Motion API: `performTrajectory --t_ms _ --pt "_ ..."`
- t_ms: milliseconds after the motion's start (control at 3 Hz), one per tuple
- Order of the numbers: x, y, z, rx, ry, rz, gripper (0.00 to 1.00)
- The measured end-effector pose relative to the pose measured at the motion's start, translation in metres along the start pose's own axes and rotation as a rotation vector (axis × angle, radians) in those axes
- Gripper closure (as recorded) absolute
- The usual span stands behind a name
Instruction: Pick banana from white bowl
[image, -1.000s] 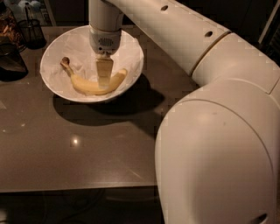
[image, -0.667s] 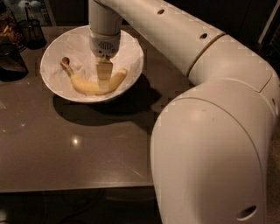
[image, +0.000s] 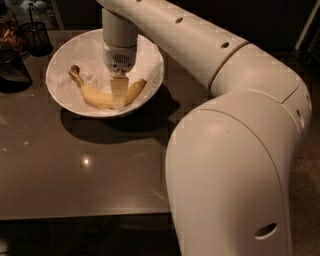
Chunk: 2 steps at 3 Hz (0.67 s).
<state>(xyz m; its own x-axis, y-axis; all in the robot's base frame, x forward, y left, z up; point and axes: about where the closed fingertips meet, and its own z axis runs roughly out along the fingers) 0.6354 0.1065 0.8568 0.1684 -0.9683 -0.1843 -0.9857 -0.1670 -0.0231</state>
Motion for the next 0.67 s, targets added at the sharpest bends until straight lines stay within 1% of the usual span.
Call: performTrajectory --t_ms 667 --pt "0.0043 -0.0038 0.0165 -0.028 0.009 0.005 0.43"
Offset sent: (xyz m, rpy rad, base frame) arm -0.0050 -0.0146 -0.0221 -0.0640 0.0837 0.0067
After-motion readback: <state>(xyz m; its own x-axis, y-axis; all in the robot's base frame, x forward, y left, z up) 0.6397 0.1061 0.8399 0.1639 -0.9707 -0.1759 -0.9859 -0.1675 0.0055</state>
